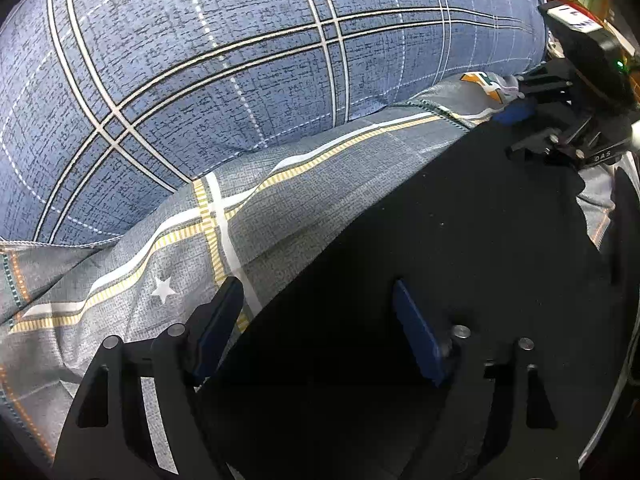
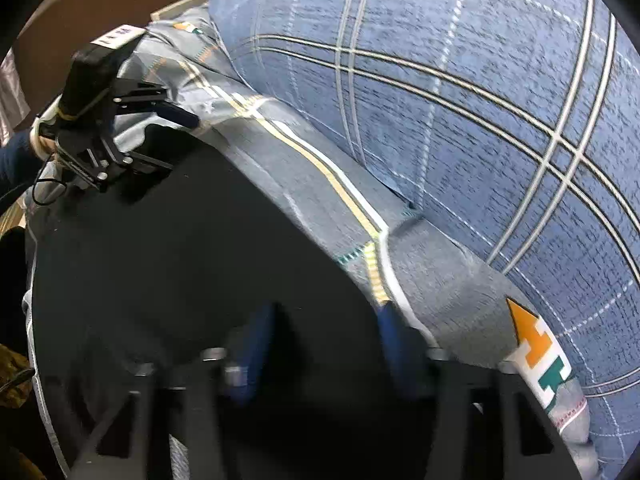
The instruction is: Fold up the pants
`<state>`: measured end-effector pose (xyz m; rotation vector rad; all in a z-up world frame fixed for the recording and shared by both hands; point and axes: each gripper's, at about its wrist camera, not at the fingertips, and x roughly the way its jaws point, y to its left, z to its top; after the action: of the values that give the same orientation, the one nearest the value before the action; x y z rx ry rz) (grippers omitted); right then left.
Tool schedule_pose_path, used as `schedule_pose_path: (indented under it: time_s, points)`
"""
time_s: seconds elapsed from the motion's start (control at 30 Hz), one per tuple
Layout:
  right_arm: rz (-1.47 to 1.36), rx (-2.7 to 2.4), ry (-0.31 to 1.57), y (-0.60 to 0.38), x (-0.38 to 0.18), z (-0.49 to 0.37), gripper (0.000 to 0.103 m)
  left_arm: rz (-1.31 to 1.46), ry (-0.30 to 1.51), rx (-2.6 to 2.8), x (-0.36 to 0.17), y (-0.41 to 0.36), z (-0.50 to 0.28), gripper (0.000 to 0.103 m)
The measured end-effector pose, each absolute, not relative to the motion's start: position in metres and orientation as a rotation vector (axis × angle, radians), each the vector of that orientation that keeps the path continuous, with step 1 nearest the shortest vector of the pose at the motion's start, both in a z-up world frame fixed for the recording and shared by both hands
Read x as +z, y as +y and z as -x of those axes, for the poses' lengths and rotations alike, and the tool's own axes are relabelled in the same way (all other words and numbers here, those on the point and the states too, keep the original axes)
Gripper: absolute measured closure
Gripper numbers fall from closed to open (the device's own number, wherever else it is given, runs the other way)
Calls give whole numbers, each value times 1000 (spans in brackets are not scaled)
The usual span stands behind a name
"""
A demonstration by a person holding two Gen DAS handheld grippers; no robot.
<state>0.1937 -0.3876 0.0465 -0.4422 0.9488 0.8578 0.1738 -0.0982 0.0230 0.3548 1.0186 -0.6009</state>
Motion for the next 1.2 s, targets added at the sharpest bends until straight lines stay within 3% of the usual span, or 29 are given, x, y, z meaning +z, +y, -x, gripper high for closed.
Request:
schedule_pose_path:
  time_s: [0.07,0.17,0.37,0.53,0.7,0.9,0.93,1.0,1.03,1.07,1.1,1.17,1.2]
  points:
    - [492,844,925,-381,50,-185,85,-371,983,-593,28,-110,-168,96]
    - [571,778,897,-376,58,-171,99,-395,949,-529,34,-118,-156,97]
    - [539,758,778,-396,108,-112,99,-276,833,-536,81,-103,-101,98]
    - [489,796,711,-410,134,-20,99,-204,789,-578,104,-91,-8,98]
    - [406,885,805,-409,97,67,99,-67,898,-580,74,-82,48,98]
    - [354,783,927,-398,38,87,99,261,967,-498,42,-48,75,98]
    - [316,779,912,-401,41,89,98,300,943,-497,45,-42,81,96]
    - [223,775,871,-407,51,94,97,350,894,-482,53,-33,87,78]
    - [184,774,844,-408,56,95,94,385,875,-475,56,-29,88,52]
    - [147,773,805,-406,62,97,89,419,860,-466,59,-25,85,37]
    - [147,767,777,-401,66,102,85,457,843,-452,61,-21,82,35]
    - [200,754,716,-384,72,105,56,501,853,-408,60,-15,72,35]
    - [231,754,692,-371,72,105,53,505,877,-385,57,-15,67,35]
